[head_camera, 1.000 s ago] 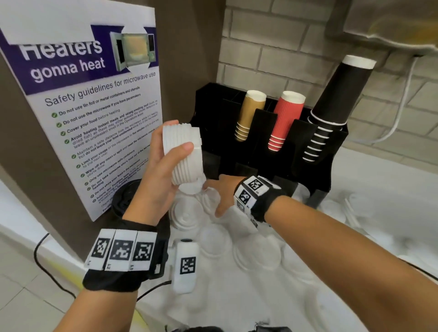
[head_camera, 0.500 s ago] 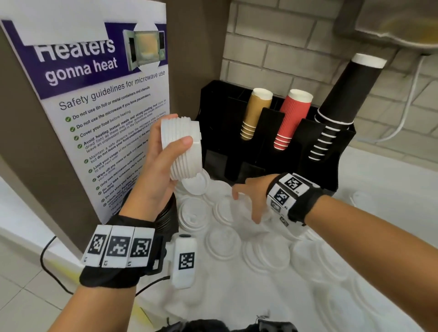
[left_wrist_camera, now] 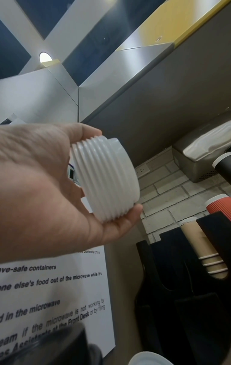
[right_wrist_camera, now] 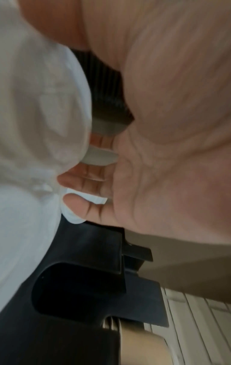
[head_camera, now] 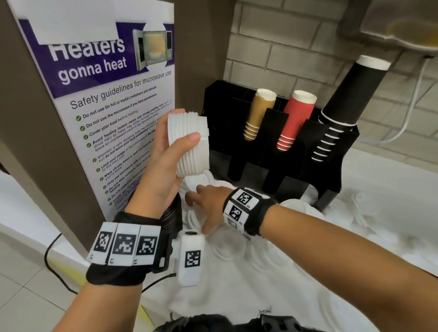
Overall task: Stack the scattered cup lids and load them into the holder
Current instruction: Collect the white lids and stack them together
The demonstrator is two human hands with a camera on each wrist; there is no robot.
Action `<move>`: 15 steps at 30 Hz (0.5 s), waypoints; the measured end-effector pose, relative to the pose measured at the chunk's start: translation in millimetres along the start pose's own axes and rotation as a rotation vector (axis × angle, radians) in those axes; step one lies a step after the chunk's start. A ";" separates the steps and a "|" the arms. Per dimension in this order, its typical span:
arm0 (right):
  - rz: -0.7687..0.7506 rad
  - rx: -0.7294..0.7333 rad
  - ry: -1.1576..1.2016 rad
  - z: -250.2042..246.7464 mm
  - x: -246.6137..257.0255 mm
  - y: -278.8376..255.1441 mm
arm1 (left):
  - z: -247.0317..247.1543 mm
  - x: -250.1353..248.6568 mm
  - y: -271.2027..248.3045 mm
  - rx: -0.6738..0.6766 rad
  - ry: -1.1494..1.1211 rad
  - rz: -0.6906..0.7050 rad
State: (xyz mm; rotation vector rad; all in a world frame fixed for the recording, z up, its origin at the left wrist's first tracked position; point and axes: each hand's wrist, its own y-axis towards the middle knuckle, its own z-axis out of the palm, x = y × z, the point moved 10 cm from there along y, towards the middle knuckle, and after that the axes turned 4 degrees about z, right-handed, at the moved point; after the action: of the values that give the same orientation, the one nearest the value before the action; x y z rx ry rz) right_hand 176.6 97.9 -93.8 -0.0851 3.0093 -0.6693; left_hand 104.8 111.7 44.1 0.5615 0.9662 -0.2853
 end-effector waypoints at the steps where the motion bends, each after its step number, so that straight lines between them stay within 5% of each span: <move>1: 0.008 0.067 -0.045 3.7 -4.8 -0.1 | -1.1 0.3 -0.9 -0.001 0.000 -0.002; 5: 0.074 0.211 -0.189 1.4 -37.2 -6.8 | -4.4 -0.5 -4.0 -0.005 -0.001 -0.004; 9: 0.032 0.028 -0.035 -20.7 -26.9 2.2 | -7.1 -3.6 -5.2 -0.022 0.005 0.006; 15: -0.064 -0.035 -0.029 -4.9 14.4 20.4 | -10.0 -8.4 -4.6 -0.039 0.002 0.020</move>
State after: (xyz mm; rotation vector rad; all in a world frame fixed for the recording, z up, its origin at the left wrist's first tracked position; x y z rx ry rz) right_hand 161.1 117.4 -98.6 -0.1926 3.0020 -0.6150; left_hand 91.1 113.5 45.3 0.5355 0.9658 -0.2473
